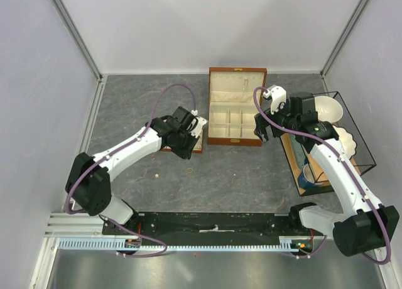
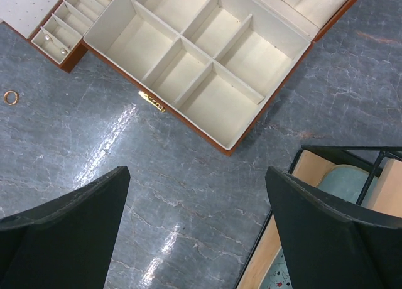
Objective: Organize the mixed jewelry
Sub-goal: Pick up the jewelry from the center of the board, then place the jewelry in the compartment layer.
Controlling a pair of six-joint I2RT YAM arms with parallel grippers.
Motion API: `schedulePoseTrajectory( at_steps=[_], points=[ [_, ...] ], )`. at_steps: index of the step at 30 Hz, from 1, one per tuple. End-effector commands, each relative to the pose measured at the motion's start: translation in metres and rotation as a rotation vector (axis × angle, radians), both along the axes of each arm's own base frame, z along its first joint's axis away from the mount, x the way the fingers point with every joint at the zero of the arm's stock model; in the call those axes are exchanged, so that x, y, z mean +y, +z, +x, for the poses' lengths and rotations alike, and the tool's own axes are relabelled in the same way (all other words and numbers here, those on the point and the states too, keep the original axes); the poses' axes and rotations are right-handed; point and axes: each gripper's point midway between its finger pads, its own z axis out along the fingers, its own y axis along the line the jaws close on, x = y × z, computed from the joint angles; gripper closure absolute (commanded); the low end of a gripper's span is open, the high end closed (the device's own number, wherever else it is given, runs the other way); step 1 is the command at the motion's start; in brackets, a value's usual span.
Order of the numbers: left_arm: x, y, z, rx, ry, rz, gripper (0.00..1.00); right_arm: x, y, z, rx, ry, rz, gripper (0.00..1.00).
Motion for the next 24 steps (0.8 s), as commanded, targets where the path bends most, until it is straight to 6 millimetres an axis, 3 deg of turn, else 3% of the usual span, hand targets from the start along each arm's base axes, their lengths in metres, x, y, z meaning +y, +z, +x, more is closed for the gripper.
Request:
schedulePoseTrajectory(
  at_steps=[1, 5, 9, 10, 15, 17, 24],
  points=[
    [0.006, 0.005, -0.009, 0.112, -0.134, -0.031, 0.98, 0.005, 0.017, -0.001, -0.052, 0.023, 0.032, 0.02],
    [0.018, 0.011, -0.003, 0.207, -0.169, -0.088, 0.99, 0.007, 0.018, 0.000, -0.055, 0.029, 0.041, 0.02],
    [0.036, 0.026, 0.021, 0.170, -0.214, -0.076, 0.98, 0.007, 0.021, 0.000, -0.059, 0.028, 0.048, 0.02],
    [0.041, 0.028, 0.017, 0.195, -0.220, -0.057, 0.99, 0.008, 0.023, -0.001, -0.062, 0.026, 0.051, 0.02],
    [0.050, 0.040, 0.041, 0.219, -0.257, -0.047, 0.98, 0.007, 0.027, -0.002, -0.073, 0.025, 0.056, 0.02],
    [0.055, 0.041, 0.036, 0.289, -0.268, -0.038, 0.98, 0.007, 0.027, -0.004, -0.069, 0.024, 0.056, 0.02],
    [0.066, 0.031, 0.056, 0.369, -0.299, -0.003, 0.99, 0.006, 0.029, -0.006, -0.079, 0.024, 0.056, 0.02]
  ],
)
